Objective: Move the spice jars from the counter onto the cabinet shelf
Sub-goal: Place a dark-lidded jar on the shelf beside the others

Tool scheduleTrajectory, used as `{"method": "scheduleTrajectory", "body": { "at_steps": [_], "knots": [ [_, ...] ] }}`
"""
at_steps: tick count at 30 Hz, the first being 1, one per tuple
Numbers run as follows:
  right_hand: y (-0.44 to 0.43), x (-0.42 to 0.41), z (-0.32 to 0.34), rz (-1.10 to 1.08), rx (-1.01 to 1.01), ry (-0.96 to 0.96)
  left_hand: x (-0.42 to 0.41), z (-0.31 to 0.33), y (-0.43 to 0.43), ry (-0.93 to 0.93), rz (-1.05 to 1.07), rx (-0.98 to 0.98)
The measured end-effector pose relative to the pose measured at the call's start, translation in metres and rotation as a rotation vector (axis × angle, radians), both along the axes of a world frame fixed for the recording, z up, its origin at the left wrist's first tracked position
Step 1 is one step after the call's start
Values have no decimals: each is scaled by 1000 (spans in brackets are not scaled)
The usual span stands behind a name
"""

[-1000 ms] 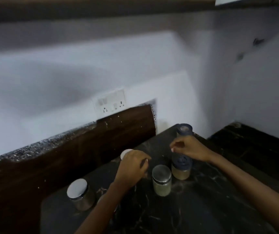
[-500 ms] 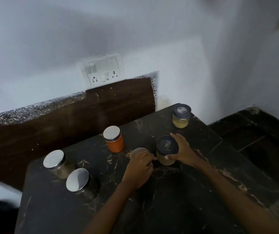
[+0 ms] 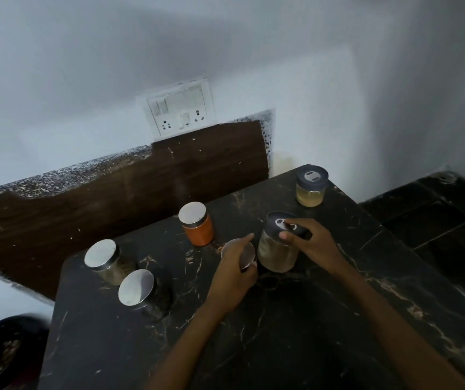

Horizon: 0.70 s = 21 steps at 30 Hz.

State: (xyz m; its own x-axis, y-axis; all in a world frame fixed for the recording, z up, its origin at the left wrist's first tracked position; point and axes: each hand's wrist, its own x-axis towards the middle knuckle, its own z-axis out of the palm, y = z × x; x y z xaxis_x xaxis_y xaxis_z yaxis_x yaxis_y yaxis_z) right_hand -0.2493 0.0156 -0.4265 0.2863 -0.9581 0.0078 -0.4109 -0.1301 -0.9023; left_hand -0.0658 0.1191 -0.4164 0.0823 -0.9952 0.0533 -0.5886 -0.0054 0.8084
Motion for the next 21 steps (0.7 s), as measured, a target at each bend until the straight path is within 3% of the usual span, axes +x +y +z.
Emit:
{"method": "scheduleTrajectory", "body": {
  "at_steps": [5, 10, 21],
  "knots": [
    [21, -7, 59, 36, -24, -123, -9, 23, 22, 419, 101, 2],
    [43, -9, 91, 12, -23, -172, -33, 39, 51, 680, 92, 74],
    [62, -8, 104, 4, 89, -92, -58, 44, 65, 764, 110, 141]
  ]
}}
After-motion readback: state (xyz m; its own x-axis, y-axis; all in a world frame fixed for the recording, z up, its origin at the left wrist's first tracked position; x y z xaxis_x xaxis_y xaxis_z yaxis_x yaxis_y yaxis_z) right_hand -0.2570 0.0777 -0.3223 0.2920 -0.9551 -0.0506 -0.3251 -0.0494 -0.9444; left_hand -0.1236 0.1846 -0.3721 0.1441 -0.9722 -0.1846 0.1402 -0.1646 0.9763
